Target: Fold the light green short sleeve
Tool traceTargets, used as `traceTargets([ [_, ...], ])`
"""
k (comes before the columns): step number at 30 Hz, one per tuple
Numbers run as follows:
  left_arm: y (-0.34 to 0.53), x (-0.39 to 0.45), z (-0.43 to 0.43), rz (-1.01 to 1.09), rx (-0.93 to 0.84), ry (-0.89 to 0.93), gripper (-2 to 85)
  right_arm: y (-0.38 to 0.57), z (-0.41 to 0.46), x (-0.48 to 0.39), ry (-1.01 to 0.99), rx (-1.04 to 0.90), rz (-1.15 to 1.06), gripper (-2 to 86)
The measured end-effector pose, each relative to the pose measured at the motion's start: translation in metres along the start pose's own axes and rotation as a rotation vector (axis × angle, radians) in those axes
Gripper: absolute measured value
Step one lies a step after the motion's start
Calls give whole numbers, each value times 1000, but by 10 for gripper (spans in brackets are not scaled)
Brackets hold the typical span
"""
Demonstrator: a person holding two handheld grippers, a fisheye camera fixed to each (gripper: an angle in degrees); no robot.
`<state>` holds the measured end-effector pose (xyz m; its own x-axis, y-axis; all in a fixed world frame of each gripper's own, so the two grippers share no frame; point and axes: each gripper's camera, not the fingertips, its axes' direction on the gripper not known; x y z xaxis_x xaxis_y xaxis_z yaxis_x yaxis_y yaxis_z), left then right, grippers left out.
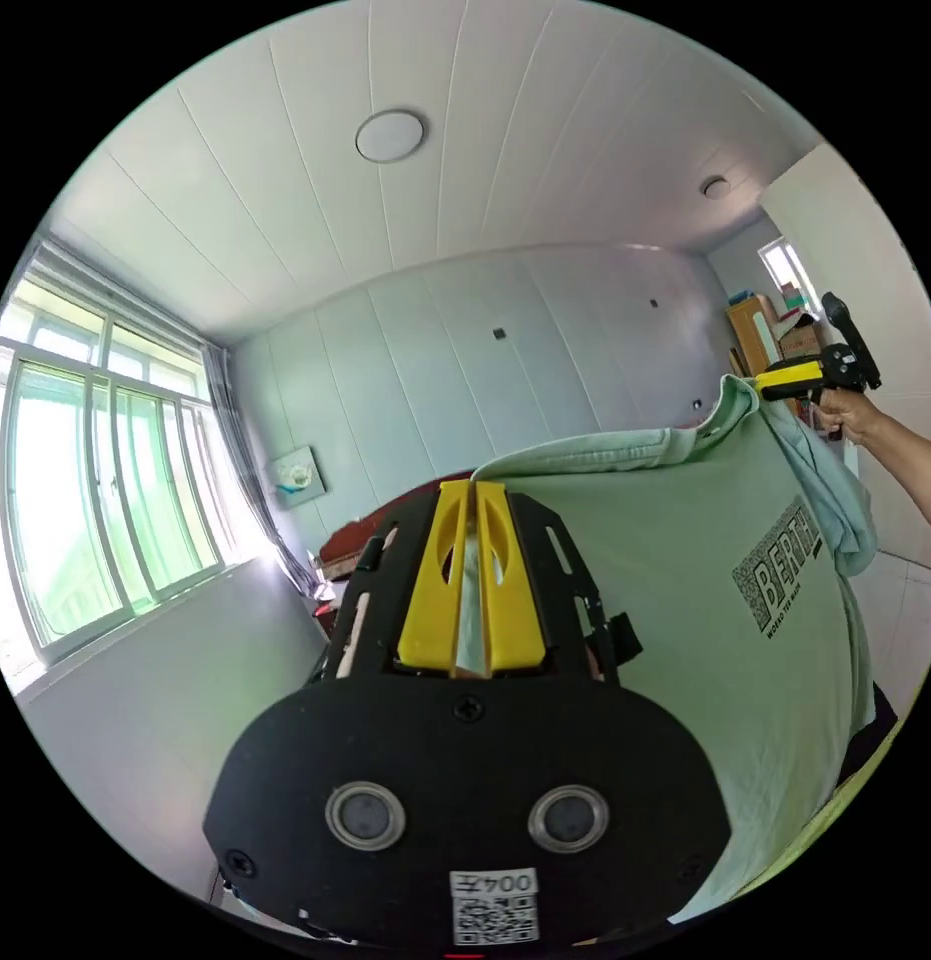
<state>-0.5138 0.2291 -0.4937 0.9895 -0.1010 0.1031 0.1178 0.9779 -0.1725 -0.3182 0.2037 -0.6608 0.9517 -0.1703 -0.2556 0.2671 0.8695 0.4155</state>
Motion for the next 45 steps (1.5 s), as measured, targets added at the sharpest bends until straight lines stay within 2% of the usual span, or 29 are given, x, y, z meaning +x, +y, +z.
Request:
traceTargets([
  [4, -3, 10, 124, 20, -140, 6, 22, -17, 125, -7, 37, -141, -10, -1],
  [7, 5, 22, 231, 42, -248, 48, 38, -26, 227, -4, -8, -279, 19, 7],
  [10, 22, 28, 348, 16, -502, 104, 83, -26, 334, 3, -75, -483, 96, 32],
  [12, 42, 36, 416, 21, -678, 110, 119, -26, 379, 7, -48, -563, 140, 50],
  [16, 55, 30, 451, -27, -689, 112, 129, -28, 411, 5, -46, -574, 158, 69],
  [21, 58, 4, 436, 14, -618, 126, 122, -5, 359, -15, -194, -511, 96, 51],
  [26, 79, -48, 309, -48, -426, 232, 97, 70, 272, -65, -333, -576, 79, 53],
  [29, 108, -68, 224, -93, -399, 277, 85, 130, 229, -100, -344, -693, 175, 56],
  [33, 153, -76, 154, -145, -504, 302, 77, 198, 199, -123, -349, -840, 442, 69],
  [37, 194, -68, 121, -223, -638, 356, 76, 224, 195, -120, -385, -812, 731, 82],
  [40, 200, -68, 115, -273, -658, 384, 76, 220, 205, -122, -394, -800, 806, 94],
  [45, 203, -65, 127, -248, -735, 486, 77, 206, 231, -138, -360, -863, 783, 115],
])
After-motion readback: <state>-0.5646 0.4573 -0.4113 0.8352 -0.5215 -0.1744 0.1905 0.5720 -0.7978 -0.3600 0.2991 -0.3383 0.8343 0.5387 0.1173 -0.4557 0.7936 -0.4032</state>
